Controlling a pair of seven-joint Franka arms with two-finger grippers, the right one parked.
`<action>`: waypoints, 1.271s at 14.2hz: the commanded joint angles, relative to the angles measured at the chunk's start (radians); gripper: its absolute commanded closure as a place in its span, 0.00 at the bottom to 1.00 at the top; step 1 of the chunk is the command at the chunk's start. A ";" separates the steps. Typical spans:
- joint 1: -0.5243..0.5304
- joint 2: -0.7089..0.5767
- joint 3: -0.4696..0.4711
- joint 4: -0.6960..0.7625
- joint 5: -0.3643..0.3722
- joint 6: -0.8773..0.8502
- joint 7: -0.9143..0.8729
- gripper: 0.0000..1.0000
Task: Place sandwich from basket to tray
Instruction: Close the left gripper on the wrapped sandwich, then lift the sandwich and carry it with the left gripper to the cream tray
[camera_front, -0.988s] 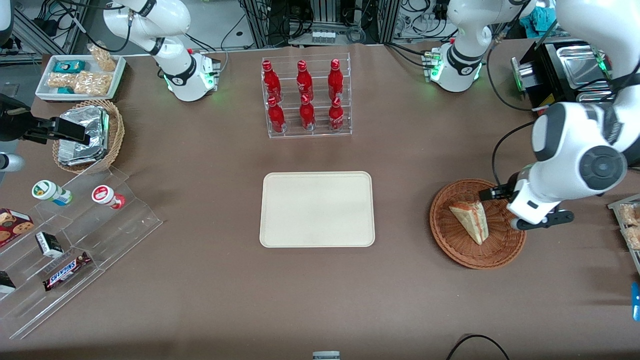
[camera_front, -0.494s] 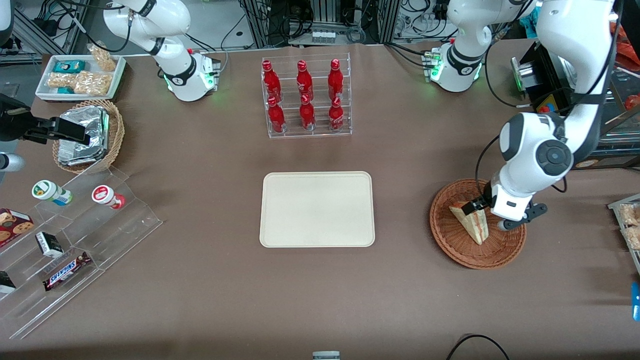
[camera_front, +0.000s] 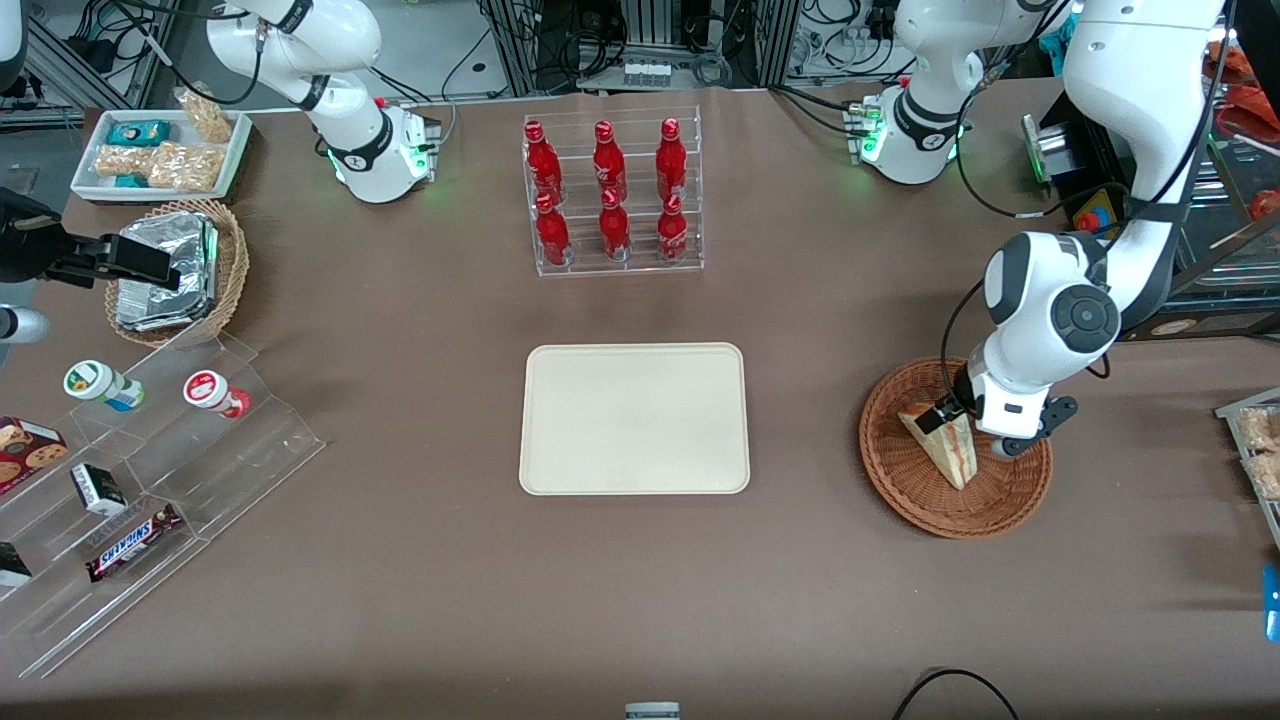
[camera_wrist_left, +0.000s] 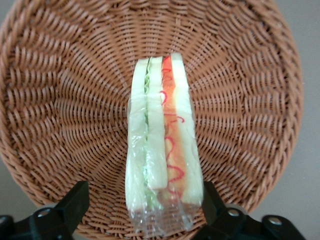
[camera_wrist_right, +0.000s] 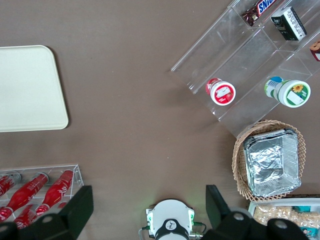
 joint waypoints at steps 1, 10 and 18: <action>0.013 0.016 -0.010 -0.006 -0.004 0.033 -0.063 0.74; -0.060 -0.031 -0.027 0.139 0.011 -0.168 -0.079 0.94; -0.505 0.190 -0.028 0.366 0.091 -0.164 -0.140 0.92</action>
